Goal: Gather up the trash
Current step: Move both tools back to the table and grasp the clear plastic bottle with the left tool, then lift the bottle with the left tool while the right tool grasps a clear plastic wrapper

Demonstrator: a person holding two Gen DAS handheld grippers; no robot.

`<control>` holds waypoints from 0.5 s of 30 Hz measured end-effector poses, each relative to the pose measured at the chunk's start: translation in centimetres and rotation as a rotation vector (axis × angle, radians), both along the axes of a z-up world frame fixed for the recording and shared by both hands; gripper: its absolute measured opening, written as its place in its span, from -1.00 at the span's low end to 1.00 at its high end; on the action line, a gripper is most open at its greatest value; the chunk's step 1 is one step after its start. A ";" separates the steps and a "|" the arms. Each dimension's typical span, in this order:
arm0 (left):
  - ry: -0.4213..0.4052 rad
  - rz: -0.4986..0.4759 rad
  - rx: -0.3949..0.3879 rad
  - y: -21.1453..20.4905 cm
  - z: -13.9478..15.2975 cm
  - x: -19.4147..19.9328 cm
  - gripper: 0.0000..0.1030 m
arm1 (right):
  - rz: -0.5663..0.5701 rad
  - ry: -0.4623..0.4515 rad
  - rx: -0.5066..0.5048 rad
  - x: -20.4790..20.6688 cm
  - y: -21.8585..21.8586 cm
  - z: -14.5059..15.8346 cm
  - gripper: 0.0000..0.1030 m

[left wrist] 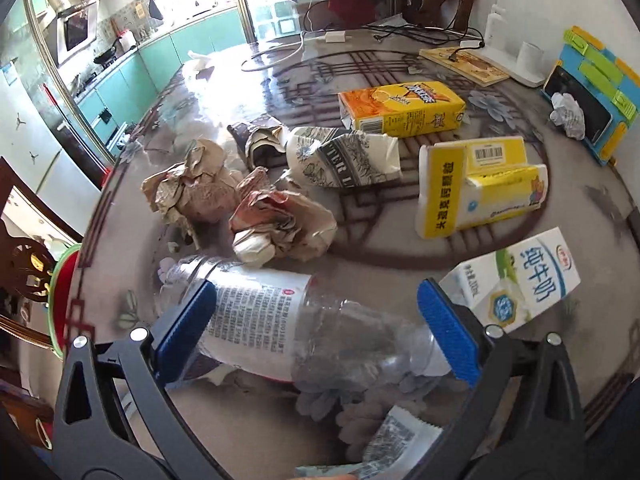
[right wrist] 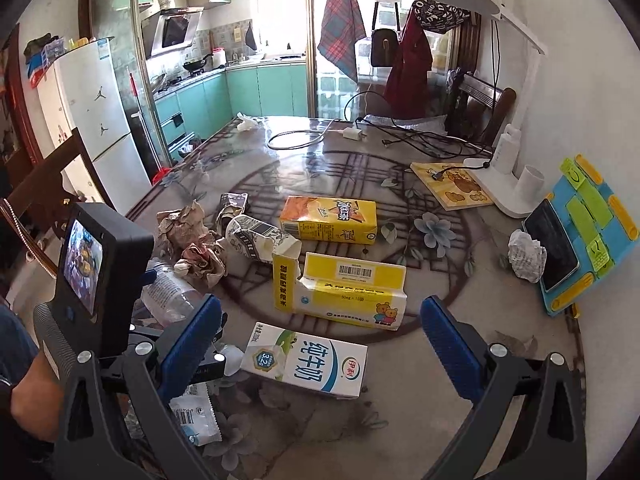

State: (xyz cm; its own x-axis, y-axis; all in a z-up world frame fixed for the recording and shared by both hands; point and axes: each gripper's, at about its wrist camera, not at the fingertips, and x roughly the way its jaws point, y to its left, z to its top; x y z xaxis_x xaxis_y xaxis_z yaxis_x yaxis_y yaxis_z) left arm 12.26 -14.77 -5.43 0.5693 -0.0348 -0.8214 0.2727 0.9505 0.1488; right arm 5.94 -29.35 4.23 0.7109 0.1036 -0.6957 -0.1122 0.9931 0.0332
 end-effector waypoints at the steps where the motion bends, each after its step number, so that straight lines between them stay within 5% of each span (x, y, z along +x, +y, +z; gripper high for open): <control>1: -0.006 0.004 0.020 0.3 -0.2 -0.2 0.91 | 0.003 -0.002 0.002 0.0 0.1 0.0 0.87; 5: -0.008 0.044 0.030 2.3 -0.5 -1.0 0.91 | 0.018 -0.011 0.004 -0.3 0.5 0.2 0.87; 15: 0.107 0.178 -0.087 9.7 -1.9 -0.1 0.91 | 0.063 -0.012 0.003 -0.7 2.1 0.3 0.87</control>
State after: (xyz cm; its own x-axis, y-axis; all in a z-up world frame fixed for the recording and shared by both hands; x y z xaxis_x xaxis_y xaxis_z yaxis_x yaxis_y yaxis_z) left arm 12.11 -5.11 -7.29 0.4829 -0.0150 -0.8755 0.1096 0.9930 0.0435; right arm 5.25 -27.27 4.52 0.7108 0.1503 -0.6871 -0.1750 0.9840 0.0342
